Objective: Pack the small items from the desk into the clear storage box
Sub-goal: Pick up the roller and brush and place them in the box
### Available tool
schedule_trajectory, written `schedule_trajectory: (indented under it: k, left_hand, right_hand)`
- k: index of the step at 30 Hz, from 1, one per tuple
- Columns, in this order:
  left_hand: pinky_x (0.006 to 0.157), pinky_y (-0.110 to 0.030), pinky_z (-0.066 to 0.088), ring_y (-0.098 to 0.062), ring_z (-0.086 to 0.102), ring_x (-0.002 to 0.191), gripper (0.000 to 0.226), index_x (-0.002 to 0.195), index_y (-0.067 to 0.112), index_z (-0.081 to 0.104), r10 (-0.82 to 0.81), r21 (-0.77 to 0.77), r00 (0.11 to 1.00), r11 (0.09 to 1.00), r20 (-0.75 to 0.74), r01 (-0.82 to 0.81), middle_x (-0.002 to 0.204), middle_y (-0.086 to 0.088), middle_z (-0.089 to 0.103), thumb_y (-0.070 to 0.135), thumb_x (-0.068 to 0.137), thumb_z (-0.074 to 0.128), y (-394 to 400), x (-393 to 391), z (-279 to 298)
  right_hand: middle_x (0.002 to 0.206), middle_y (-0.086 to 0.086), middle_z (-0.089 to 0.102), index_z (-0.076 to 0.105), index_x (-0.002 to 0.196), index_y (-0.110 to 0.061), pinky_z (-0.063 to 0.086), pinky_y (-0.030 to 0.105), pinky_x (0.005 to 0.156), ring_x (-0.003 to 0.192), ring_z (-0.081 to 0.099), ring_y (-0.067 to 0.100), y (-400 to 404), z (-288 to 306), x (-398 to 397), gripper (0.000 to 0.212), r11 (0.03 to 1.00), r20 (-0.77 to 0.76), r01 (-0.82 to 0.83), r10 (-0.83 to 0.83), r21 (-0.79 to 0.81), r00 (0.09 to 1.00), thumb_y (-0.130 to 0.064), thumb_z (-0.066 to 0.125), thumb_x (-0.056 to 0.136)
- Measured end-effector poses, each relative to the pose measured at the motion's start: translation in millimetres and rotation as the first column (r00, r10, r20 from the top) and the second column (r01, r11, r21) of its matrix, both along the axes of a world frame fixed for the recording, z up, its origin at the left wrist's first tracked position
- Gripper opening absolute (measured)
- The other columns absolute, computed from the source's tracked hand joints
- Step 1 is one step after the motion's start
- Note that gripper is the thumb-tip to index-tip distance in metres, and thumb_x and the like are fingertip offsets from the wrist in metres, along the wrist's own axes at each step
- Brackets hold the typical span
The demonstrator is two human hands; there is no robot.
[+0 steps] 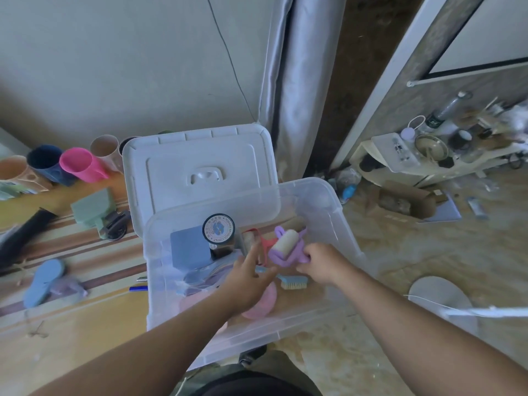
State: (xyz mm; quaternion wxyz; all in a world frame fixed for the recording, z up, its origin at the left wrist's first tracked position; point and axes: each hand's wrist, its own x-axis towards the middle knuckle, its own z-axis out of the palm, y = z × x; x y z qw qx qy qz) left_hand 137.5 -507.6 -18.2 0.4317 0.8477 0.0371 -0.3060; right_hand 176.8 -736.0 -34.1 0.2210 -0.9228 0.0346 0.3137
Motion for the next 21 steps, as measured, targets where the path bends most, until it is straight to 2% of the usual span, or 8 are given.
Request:
schedule_trajectory:
  k: [2,4,7,11,15,17,19,21]
  left_hand:
    - [0.102,-0.038,0.046,-0.023,0.06,0.115,0.062,0.151,0.039,0.039,-0.153,0.131,0.988,0.98,0.009,0.15,0.137,-0.005,0.048,0.04,0.094,0.061,9.3,-3.1,-5.2]
    - [0.102,-0.035,0.046,-0.022,0.058,0.117,0.05,0.143,0.038,0.051,-0.262,0.197,0.965,0.947,0.021,0.253,0.136,-0.003,0.05,0.034,0.094,0.059,17.1,-6.0,-4.0]
    - [0.1,-0.035,0.045,-0.024,0.053,0.124,0.046,0.139,0.038,0.053,-0.403,0.323,0.911,0.877,0.092,0.355,0.14,0.002,0.049,0.033,0.094,0.056,26.0,-6.8,-4.1]
    - [0.109,-0.045,0.042,-0.026,0.045,0.134,0.045,0.14,0.041,0.052,-0.554,0.461,0.829,0.755,0.069,0.466,0.147,0.002,0.045,0.033,0.095,0.054,35.0,-7.2,0.0]
    - [0.11,-0.042,0.038,-0.025,0.043,0.135,0.043,0.139,0.039,0.053,-0.619,0.49,0.783,0.703,0.064,0.515,0.147,0.001,0.048,0.029,0.098,0.052,44.2,-9.5,6.1]
    - [0.106,-0.041,0.041,-0.024,0.047,0.132,0.04,0.136,0.037,0.057,-0.616,0.486,0.783,0.712,0.086,0.507,0.142,0.001,0.052,0.026,0.098,0.052,47.6,-9.7,8.4]
    - [0.097,-0.038,0.046,-0.023,0.054,0.123,0.037,0.128,0.036,0.063,-0.601,0.478,0.792,0.731,0.111,0.488,0.132,0.003,0.057,0.02,0.096,0.053,50.1,-9.5,9.4]
    - [0.089,-0.034,0.047,-0.022,0.058,0.116,0.038,0.125,0.035,0.065,-0.602,0.476,0.789,0.733,0.122,0.485,0.127,0.004,0.058,0.013,0.095,0.057,52.2,-9.6,9.1]
  right_hand:
    - [0.08,0.001,0.063,0.06,0.087,-0.02,0.042,0.03,0.06,0.08,0.062,0.024,1.6,-13.4,-0.9,0.021,0.995,-0.076,0.095,-0.097,-0.036,0.992,-0.033,0.075,0.092]
    - [0.09,0.009,0.072,0.066,0.1,-0.013,0.048,0.03,0.068,0.085,0.07,0.028,6.2,-25.2,-0.9,0.022,0.976,-0.1,0.203,-0.21,-0.082,0.972,-0.034,0.07,0.095]
    - [0.108,0.015,0.074,0.066,0.119,-0.009,0.048,0.029,0.074,0.096,0.071,0.031,10.1,-32.9,3.1,0.036,0.958,-0.146,0.207,-0.237,-0.198,0.96,-0.04,0.064,0.101]
    - [0.133,0.013,0.068,0.063,0.134,-0.007,0.043,0.028,0.081,0.118,0.067,0.029,10.8,-42.3,8.5,0.047,0.947,-0.179,0.11,-0.17,-0.3,0.969,-0.042,0.066,0.102]
    - [0.134,0.016,0.067,0.06,0.139,-0.005,0.042,0.029,0.081,0.12,0.066,0.03,17.5,-41.0,12.1,0.059,0.933,-0.231,0.017,-0.107,-0.36,0.967,-0.047,0.069,0.098]
    - [0.133,0.014,0.067,0.058,0.138,-0.009,0.045,0.031,0.081,0.119,0.066,0.032,19.6,-32.2,13.7,0.053,0.906,-0.157,-0.01,-0.062,-0.423,0.986,-0.042,0.068,0.099]
    - [0.129,0.01,0.064,0.054,0.135,-0.016,0.048,0.035,0.077,0.115,0.066,0.034,22.3,-22.9,11.7,0.04,0.878,-0.001,-0.049,0.055,-0.476,0.998,-0.03,0.062,0.099]
    - [0.131,0.01,0.055,0.051,0.133,-0.019,0.048,0.037,0.078,0.115,0.061,0.036,26.9,-21.5,7.5,0.037,0.898,0.063,-0.145,0.188,-0.416,0.98,-0.02,0.057,0.096]
